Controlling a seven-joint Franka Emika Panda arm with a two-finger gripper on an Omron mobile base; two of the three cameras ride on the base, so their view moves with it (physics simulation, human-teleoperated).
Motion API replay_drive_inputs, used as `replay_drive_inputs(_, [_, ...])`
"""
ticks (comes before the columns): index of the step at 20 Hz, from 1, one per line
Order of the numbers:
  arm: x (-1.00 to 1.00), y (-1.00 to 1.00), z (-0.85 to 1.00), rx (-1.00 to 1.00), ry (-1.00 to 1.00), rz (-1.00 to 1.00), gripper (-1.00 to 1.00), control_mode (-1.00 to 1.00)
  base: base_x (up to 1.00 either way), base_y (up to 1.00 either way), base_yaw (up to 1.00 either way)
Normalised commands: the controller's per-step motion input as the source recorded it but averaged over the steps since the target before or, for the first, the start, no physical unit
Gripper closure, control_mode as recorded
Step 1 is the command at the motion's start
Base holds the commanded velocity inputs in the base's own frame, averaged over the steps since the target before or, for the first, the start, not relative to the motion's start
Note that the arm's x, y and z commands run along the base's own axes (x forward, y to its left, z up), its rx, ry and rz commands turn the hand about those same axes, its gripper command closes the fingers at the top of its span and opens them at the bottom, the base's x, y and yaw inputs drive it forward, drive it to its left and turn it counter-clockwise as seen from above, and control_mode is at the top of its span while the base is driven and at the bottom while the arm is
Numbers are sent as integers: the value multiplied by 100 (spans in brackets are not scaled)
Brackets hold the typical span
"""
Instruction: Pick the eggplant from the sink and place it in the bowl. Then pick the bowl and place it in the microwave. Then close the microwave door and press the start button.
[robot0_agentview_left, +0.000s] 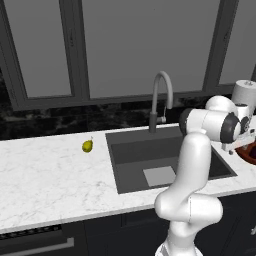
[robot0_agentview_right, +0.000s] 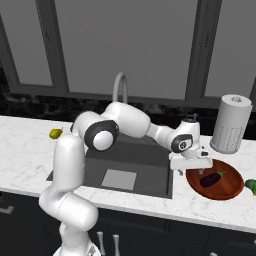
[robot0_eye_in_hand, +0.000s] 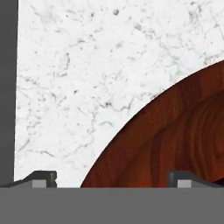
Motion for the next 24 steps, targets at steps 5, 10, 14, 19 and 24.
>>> replay_drive_inputs(5, [3, 0, -28, 0, 0, 0, 100, -100, 0, 0, 0])
replay_drive_inputs(10, [0, -6, -9, 0, 0, 0, 100, -100, 0, 0, 0])
replay_drive_inputs(14, [0, -4, 0, 0, 0, 0, 100, -100, 0, 0, 0])
replay_drive_inputs(19, [0, 0, 0, 0, 0, 0, 100, -100, 0, 0, 0])
replay_drive_inputs(24, [0, 0, 0, 0, 0, 0, 100, -100, 0, 0, 0])
